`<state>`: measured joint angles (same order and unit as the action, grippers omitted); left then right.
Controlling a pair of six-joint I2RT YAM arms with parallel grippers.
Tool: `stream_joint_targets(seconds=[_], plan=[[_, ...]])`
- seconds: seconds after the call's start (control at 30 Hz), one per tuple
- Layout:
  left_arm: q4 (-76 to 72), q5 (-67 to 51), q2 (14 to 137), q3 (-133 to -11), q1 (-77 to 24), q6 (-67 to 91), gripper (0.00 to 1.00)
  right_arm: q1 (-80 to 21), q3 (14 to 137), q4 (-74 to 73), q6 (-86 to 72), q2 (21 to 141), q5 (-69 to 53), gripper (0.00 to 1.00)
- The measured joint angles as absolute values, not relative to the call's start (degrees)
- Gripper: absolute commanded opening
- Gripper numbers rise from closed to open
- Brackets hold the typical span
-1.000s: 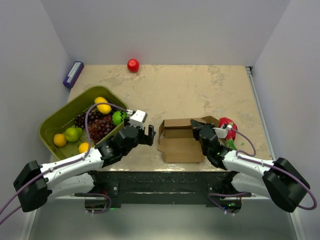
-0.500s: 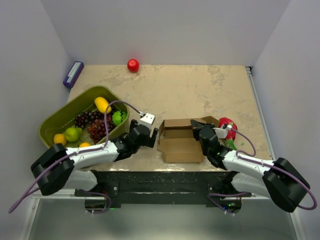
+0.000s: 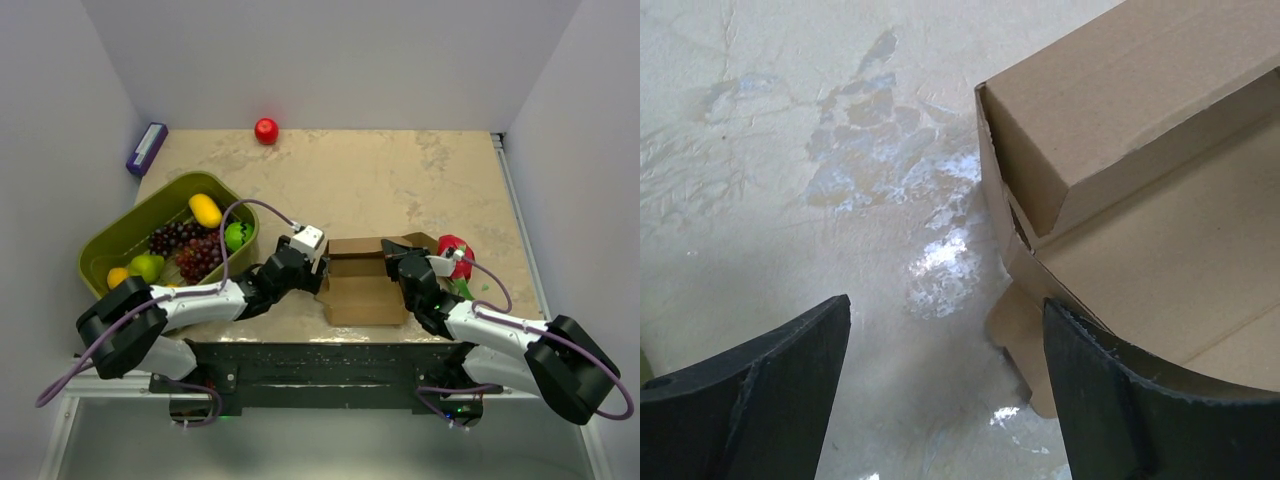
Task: Fold the paper box
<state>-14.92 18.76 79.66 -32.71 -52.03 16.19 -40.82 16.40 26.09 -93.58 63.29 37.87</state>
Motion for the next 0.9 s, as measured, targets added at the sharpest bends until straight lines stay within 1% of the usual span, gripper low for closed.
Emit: stream_joint_targets(seconds=[0.3, 0.63, 0.77, 0.9], plan=[[-21.41, 15.00, 82.83, -32.82, -52.03, 15.14, 0.72, -40.82, 16.40, 26.02, -93.60, 63.29, 37.82, 0.00], [-30.11, 13.41, 86.15, -32.53, -52.03, 13.19, 0.71, -40.82, 16.40, 25.65, -93.60, 63.22, 37.82, 0.00], [-34.37, 13.74, 86.91, -30.92, -52.03, 12.12, 0.65, -40.82, 16.40, 24.93, -93.62, 62.70, 37.82, 0.00], [-38.98, 14.13, 87.59, -28.91, -52.10, 10.79, 0.63, -40.82, 16.40, 24.18, -93.84, 62.48, 37.82, 0.00]])
